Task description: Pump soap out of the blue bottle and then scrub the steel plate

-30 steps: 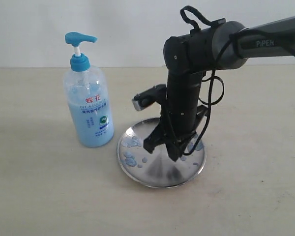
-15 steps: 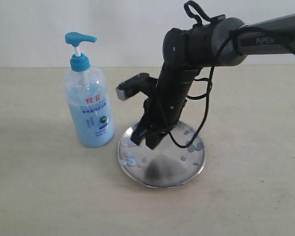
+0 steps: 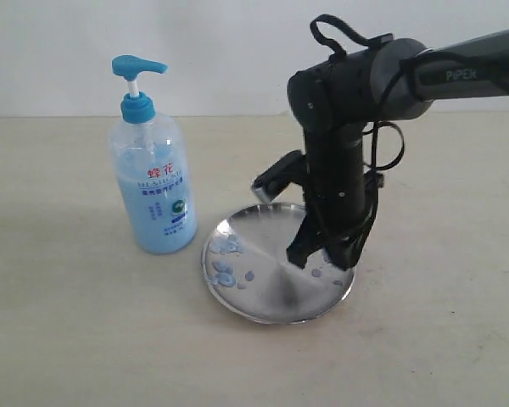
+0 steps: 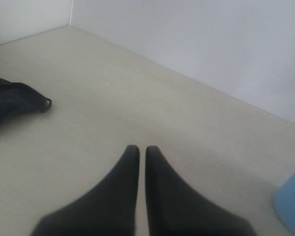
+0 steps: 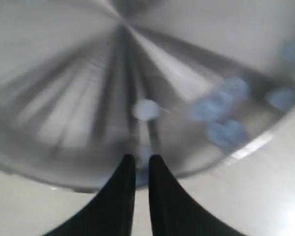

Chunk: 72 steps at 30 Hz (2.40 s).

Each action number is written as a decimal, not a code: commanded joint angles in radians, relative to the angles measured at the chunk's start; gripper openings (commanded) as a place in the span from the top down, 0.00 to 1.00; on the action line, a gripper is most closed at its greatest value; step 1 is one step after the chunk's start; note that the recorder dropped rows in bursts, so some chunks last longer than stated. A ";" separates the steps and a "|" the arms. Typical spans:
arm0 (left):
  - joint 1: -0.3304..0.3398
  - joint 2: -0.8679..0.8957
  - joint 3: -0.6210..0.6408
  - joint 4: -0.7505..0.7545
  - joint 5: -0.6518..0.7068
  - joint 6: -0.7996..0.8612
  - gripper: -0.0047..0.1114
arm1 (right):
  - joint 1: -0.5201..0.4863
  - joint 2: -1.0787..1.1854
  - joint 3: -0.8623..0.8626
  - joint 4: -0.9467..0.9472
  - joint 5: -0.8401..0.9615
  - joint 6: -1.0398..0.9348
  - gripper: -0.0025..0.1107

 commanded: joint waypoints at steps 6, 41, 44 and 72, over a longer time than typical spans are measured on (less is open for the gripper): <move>0.000 -0.008 0.003 -0.007 -0.001 -0.008 0.92 | -0.034 -0.028 -0.001 0.363 -0.181 -0.092 0.98; 0.000 -0.008 0.003 -0.007 -0.001 -0.008 0.92 | -0.085 -1.248 1.375 0.204 -1.751 0.134 0.98; 0.000 -0.008 0.003 -0.007 -0.001 -0.008 0.92 | -0.085 -1.248 1.375 0.204 -1.719 0.134 0.98; 0.000 -0.012 0.003 -0.007 0.001 -0.008 0.92 | -0.366 -2.130 1.478 0.406 -1.117 0.050 0.98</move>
